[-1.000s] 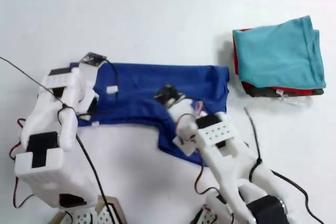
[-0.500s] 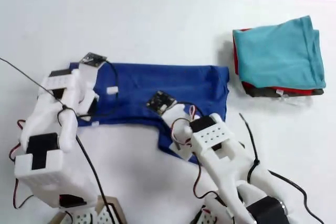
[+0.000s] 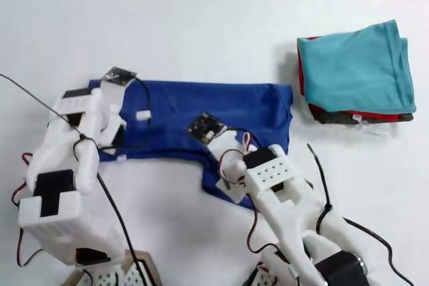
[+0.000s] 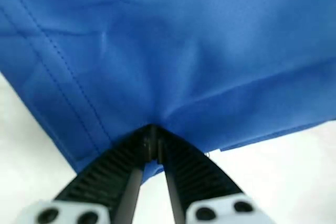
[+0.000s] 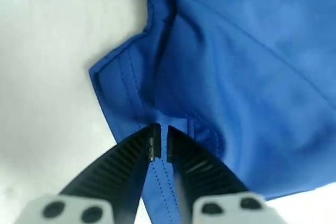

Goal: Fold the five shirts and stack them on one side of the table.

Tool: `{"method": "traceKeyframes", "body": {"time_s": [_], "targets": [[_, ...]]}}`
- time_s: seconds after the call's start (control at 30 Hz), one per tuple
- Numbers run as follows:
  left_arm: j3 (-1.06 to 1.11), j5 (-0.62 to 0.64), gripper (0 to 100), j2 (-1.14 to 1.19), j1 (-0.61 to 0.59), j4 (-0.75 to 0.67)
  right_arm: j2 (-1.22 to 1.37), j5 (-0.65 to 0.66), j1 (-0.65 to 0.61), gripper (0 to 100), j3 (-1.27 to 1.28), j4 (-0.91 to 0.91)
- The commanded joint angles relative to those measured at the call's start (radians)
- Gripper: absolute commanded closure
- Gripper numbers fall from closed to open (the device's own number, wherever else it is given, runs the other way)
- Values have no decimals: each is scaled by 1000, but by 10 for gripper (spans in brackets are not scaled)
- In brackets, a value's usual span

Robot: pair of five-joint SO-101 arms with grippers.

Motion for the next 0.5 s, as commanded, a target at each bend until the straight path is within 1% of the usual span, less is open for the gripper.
{"method": "traceKeyframes", "body": {"time_s": [0.0,0.1,0.23,0.33,0.47], "targets": [[4,-6,974,2,-23,-23,-38,8,2,978,-54,-1],[4,-6,974,3,-23,-23,-71,15,1,978,-84,42],[4,-6,974,3,-23,-23,-163,100,1,978,-114,145],[4,-5,974,3,-23,-23,-220,126,1,978,-112,203],[4,-5,974,3,-21,-23,-222,118,8,978,-87,170]]}}
